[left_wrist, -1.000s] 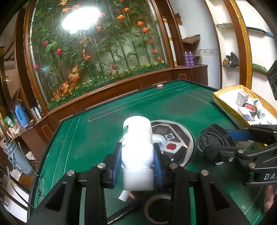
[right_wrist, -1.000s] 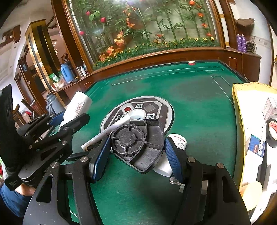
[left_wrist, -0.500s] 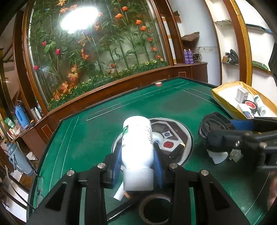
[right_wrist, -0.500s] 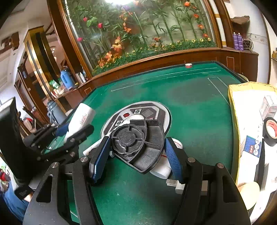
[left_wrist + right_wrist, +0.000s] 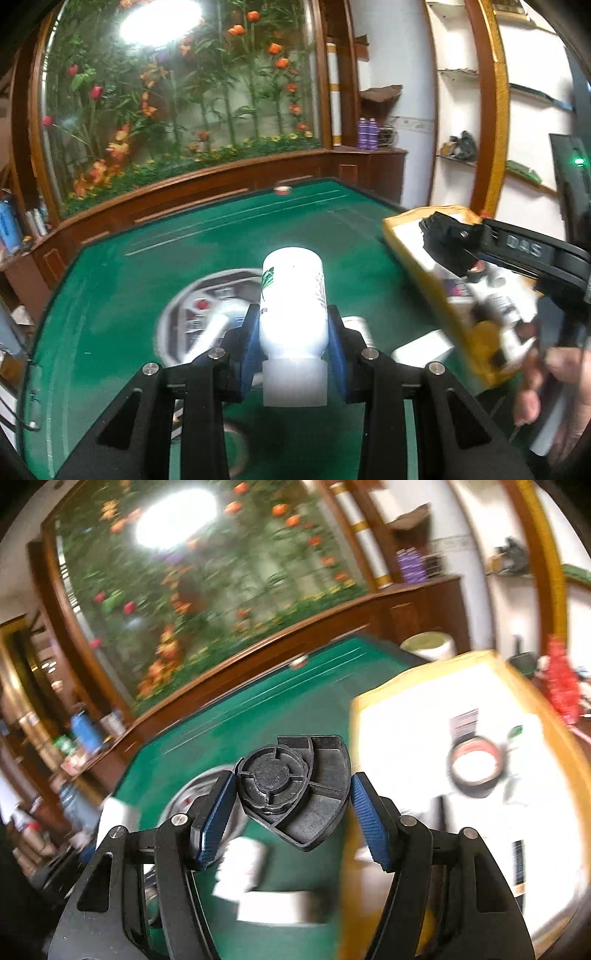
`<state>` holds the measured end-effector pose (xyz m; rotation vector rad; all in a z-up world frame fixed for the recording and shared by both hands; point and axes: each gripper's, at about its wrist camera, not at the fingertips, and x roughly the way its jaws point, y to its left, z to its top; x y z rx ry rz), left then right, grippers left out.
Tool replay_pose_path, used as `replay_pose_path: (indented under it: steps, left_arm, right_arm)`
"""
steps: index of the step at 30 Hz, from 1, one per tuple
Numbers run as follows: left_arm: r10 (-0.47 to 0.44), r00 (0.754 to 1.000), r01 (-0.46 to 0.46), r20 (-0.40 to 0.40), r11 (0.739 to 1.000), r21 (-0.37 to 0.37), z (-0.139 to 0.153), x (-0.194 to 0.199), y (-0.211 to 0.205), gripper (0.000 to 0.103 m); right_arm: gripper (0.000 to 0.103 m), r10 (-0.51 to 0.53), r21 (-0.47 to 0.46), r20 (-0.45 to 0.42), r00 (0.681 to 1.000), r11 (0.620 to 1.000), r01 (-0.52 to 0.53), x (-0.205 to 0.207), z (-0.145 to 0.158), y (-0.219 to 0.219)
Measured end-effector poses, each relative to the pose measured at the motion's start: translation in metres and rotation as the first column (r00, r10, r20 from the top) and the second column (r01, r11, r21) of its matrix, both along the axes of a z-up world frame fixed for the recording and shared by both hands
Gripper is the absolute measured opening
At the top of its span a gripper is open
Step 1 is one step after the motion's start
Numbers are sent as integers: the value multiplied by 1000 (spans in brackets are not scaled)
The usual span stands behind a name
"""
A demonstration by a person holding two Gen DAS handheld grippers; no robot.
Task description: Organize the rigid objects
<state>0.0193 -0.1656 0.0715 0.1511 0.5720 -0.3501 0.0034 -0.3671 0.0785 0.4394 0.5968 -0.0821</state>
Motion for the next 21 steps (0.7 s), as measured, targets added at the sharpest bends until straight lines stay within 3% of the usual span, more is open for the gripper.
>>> replay_pose_path:
  steps: [9, 21]
  left_arm:
    - [-167, 982, 159, -84, 983, -95, 3, -11, -70, 34]
    - [-328, 913, 302, -244, 944, -136, -23, -4, -148, 34]
  right_arm:
    - [64, -233, -14, -51, 971, 973, 232, -19, 2, -82]
    - [64, -252, 12, -121, 960, 967, 255, -22, -9, -123]
